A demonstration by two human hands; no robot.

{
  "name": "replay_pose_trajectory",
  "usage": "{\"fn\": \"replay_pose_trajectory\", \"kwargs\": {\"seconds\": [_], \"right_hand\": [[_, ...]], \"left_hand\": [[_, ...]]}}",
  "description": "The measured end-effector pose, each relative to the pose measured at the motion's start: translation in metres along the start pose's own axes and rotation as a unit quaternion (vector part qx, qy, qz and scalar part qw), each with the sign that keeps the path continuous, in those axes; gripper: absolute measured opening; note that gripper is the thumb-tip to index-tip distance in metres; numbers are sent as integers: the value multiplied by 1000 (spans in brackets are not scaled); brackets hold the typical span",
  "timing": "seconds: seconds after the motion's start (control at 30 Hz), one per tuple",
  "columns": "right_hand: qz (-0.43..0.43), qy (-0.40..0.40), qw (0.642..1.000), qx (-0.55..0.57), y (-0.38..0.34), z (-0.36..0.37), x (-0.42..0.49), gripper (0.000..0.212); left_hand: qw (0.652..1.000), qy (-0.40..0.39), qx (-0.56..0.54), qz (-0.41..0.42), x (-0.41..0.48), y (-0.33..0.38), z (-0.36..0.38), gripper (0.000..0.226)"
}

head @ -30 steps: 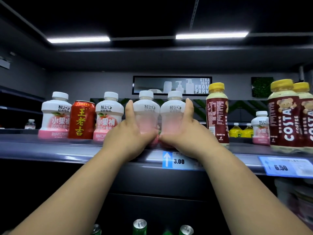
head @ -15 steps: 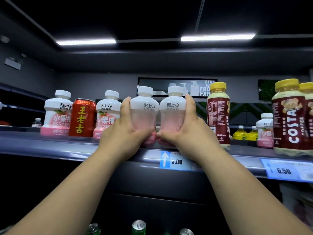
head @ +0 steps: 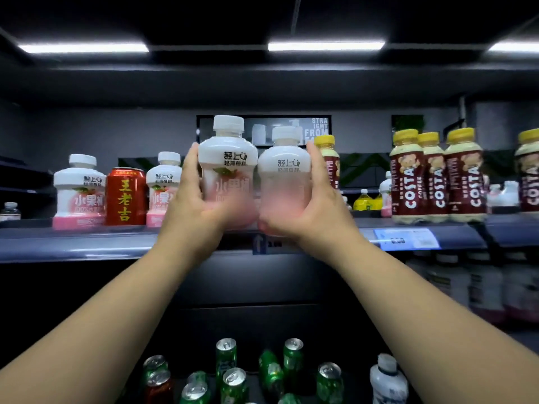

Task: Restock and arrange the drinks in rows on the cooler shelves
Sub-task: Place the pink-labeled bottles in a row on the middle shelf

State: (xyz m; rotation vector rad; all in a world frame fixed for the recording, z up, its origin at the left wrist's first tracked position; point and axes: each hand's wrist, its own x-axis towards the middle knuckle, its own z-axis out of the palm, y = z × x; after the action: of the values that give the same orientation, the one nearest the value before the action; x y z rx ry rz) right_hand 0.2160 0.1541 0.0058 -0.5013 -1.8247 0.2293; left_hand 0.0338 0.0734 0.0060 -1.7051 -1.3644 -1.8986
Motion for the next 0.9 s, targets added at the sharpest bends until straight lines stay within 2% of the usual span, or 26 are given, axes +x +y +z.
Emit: {"fn": "replay_pose_trajectory", "kwargs": {"seconds": [0.13,0.3,0.47,0.6,0.73,0.9], "right_hand": [[32,-9,999,34,15,-39,-46,124],[88,-16,995,31,58,-101,-108,126],[133,-16,991,-1,120,-176,-158,125],[178,-31,984,-14,179,-239,-179,126],[200,-31,979,-14,235,-283,-190,126],[229,-56,972,-15,288,-321,-183,128]], "left_hand": [[996,-65,-60,-3,-39,21,20,93],[984,-143,-101,-38,-97,42,79,90],[980,-170,-97,-41,-151,63,173,83],[973,-205,-86,-56,-182,82,256,90],[967,-223,-95,-79,-199,91,328,96],[962,-225,-99,-118,-204,100,394,89]]}}
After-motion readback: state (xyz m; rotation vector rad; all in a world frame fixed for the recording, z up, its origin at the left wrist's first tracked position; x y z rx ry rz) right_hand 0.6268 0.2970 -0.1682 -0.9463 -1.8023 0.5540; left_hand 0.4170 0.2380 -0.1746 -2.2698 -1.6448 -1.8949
